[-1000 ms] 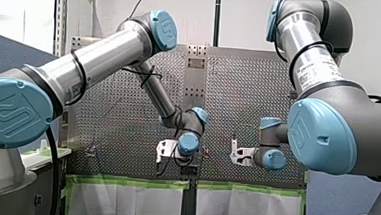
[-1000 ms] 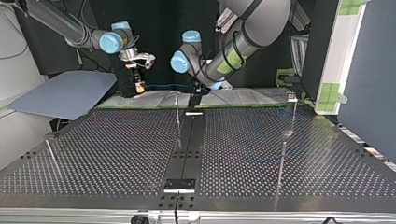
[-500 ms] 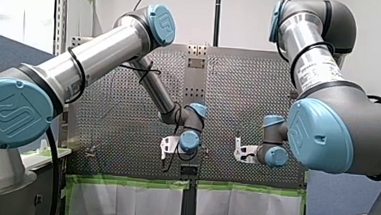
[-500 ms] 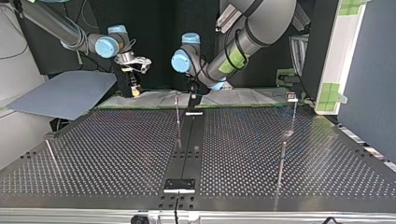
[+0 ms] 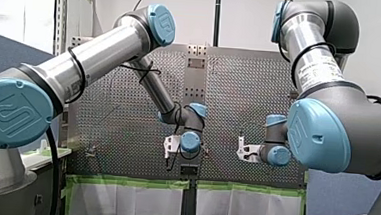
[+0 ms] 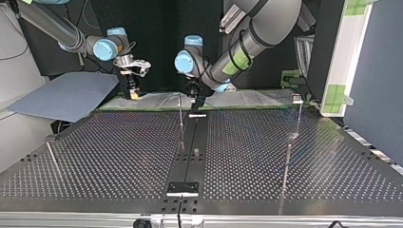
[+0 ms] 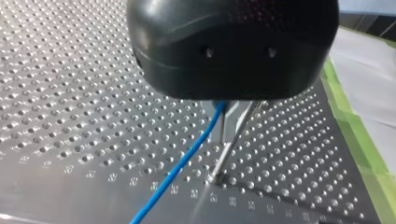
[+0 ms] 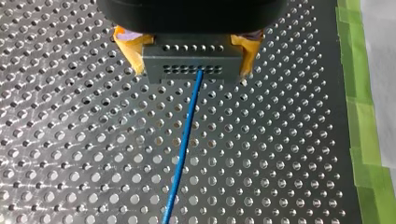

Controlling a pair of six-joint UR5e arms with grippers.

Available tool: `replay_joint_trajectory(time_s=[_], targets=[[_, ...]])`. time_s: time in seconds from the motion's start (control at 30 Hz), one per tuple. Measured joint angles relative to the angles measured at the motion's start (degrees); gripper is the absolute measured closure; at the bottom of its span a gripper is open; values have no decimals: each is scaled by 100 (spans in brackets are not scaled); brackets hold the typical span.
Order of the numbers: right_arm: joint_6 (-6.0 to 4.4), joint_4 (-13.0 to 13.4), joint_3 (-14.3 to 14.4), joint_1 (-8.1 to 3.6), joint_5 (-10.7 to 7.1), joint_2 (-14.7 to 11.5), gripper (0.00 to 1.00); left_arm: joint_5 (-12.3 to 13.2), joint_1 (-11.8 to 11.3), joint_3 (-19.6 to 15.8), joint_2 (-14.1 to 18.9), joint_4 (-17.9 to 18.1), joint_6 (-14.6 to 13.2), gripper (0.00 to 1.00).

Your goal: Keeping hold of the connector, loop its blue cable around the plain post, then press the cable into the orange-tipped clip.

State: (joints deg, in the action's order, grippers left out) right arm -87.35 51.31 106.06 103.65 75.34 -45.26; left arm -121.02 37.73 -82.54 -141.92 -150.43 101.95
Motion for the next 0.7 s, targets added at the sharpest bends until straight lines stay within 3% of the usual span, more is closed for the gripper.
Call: replay_joint_trajectory(time_s=[0.43, 0.57, 0.7], targets=[[37, -65, -1, 6, 0, 2, 100, -308, 165, -61, -3, -386, -12, 100], [44, -86, -1, 19, 0, 3, 100, -302, 197, -227, -12, -286, -32, 100], [48, -84, 1, 32, 0, 3, 100, -141, 172, -316, -33, -80, -29, 100]])
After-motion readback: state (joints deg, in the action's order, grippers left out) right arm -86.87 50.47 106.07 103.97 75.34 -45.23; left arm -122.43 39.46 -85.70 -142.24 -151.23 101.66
